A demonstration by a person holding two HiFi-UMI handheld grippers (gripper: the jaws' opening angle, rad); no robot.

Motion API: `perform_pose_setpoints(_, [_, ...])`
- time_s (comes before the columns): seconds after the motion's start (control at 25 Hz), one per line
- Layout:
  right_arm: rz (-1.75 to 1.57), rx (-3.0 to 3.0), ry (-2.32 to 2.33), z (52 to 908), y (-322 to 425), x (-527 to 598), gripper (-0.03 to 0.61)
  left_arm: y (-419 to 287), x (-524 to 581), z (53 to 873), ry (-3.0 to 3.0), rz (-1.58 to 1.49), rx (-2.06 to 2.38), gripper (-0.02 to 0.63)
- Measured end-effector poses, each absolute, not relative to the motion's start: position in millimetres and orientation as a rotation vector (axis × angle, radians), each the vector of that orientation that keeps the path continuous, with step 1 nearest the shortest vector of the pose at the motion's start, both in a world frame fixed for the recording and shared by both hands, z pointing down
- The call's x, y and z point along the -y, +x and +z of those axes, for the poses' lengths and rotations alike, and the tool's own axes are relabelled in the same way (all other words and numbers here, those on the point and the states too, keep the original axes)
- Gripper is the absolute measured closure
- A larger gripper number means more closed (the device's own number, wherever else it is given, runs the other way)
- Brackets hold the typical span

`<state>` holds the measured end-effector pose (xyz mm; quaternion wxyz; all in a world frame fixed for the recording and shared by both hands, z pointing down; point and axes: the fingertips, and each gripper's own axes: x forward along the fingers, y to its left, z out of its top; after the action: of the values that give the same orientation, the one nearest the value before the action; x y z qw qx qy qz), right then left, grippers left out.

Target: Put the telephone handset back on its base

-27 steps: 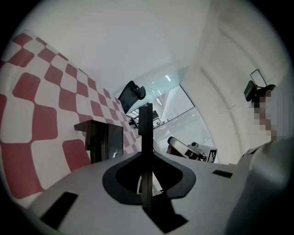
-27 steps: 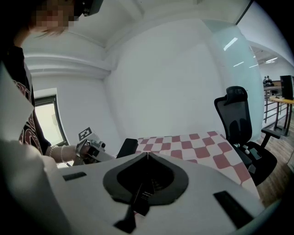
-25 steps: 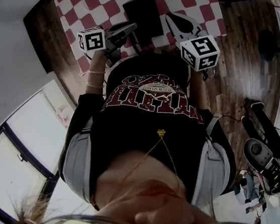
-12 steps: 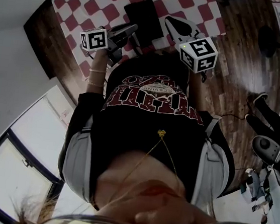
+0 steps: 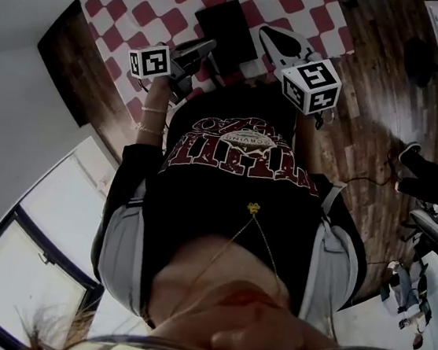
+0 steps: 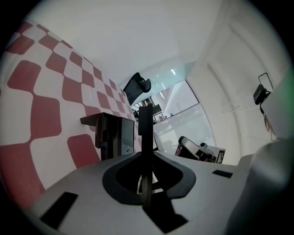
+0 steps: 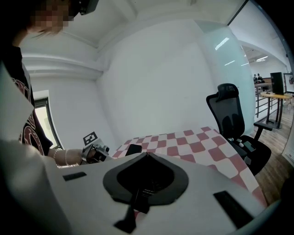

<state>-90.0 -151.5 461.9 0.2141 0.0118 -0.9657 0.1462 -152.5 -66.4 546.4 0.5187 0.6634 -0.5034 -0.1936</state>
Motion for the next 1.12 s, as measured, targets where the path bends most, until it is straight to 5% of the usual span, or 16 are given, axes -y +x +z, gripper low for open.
perform_pose_setpoints(1.12, [0.406,2.651,-0.001,468.1,-96.3,148.7,0.558,-165.6,60.8,583.9,1.478,-0.462,1.239,0.540])
